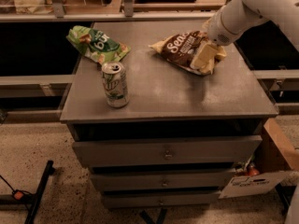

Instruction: Move brown chip bag near 7up can

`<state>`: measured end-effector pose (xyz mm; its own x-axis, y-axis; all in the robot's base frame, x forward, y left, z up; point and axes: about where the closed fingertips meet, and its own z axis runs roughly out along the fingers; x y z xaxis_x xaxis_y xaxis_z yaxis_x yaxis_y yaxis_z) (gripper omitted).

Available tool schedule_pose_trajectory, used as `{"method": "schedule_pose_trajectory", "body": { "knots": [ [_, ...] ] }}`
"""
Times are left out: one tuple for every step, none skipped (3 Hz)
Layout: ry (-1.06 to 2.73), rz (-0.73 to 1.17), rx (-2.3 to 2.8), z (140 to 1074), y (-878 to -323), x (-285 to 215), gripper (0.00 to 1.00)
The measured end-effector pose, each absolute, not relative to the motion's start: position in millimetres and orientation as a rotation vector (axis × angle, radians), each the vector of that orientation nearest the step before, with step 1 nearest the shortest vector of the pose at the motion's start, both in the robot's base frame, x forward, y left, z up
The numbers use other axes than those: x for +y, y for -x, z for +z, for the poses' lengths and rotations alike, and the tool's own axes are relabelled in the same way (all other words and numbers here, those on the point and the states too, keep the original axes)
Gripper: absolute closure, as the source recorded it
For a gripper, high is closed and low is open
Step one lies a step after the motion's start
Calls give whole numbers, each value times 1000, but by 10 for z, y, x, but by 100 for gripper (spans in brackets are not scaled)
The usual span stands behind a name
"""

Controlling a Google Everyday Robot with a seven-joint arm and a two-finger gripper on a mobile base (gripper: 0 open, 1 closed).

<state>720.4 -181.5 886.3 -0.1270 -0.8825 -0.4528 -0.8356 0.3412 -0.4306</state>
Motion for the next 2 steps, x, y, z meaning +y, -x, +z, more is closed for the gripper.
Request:
{"method": "schedule_pose_trajectory", "body": {
  "knots": [
    [1503, -114, 2072, 8703, -7289, -1813, 41],
    [1487, -138, 2176, 8612, -7339, -1849, 64]
  ]
}}
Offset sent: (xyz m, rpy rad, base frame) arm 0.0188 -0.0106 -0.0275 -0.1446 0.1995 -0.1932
